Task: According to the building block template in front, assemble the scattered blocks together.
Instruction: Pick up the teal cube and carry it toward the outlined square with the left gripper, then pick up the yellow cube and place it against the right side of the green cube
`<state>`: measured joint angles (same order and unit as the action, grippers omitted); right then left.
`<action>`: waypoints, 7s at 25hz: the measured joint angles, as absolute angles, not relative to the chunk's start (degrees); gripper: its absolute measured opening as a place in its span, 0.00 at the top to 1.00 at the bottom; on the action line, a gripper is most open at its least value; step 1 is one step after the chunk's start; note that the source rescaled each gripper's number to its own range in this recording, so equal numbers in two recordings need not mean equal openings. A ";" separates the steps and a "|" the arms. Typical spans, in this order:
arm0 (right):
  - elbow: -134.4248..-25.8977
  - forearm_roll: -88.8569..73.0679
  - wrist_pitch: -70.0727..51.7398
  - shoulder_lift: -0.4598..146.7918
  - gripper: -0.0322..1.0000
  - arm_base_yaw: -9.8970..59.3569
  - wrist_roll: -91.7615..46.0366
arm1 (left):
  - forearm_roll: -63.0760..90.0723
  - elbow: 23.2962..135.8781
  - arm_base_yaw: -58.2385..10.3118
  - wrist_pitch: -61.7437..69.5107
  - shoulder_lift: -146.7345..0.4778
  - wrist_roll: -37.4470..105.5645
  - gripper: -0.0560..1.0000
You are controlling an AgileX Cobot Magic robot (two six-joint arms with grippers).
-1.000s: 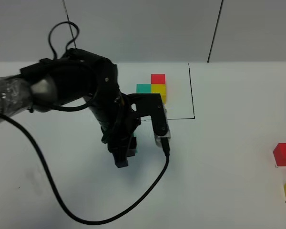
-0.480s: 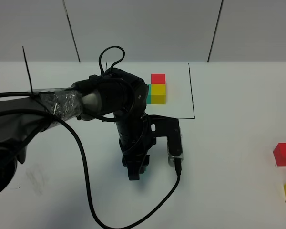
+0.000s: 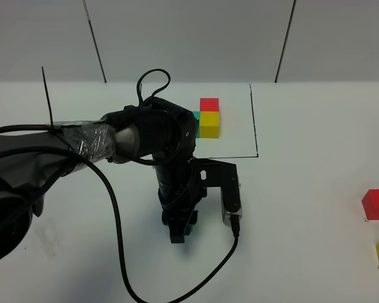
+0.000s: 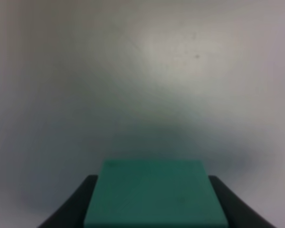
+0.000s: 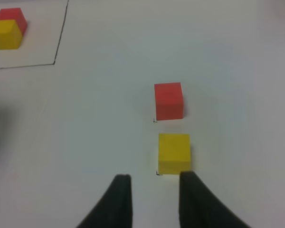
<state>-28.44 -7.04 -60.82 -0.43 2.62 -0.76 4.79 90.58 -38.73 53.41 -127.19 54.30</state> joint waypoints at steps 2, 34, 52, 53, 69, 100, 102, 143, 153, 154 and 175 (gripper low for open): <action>-28.44 -7.04 -60.82 -0.43 0.97 2.62 -0.76 | 4.87 90.58 -38.73 53.35 -128.16 54.25 0.94; -28.44 -6.99 -60.82 -0.43 0.97 2.62 -0.76 | 4.73 90.60 -38.75 52.59 -124.39 47.83 0.20; -28.44 -6.99 -60.82 -0.43 0.97 2.62 -0.76 | -28.45 90.60 -34.38 56.04 -88.41 -4.95 0.09; -28.44 -6.99 -60.82 -0.43 0.97 2.62 -0.76 | -30.30 90.60 -33.43 58.06 -86.58 -7.02 0.06; -28.44 -6.99 -60.82 -0.43 0.97 2.62 -0.76 | -34.79 90.55 -19.77 68.43 -59.07 -6.98 0.01; -28.44 -6.99 -60.82 -0.43 0.97 2.62 -0.76 | 0.76 64.72 -1.92 68.52 -12.81 10.55 0.04; -28.44 -6.99 -60.82 -0.43 0.97 2.62 -0.76 | 1.20 59.20 -0.87 68.52 -10.52 9.78 0.04; -28.44 -6.99 -60.82 -0.43 0.97 2.62 -0.76 | 2.20 28.93 -0.36 61.24 0.24 -2.01 0.04; -28.44 -6.99 -60.82 -0.43 0.97 2.62 -0.76 | 2.20 28.93 -0.36 61.24 0.24 -2.01 0.04; -28.44 -6.99 -60.82 -0.43 0.97 2.62 -0.76 | 2.20 28.93 -0.36 61.24 0.24 -2.01 0.04; -28.43 -12.46 -59.85 3.35 0.16 2.62 -0.60 | 2.20 28.93 -0.36 61.24 0.24 -2.01 0.04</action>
<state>-28.43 -12.46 -59.85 3.35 2.62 -0.60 2.20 28.93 -0.36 61.24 0.24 -2.01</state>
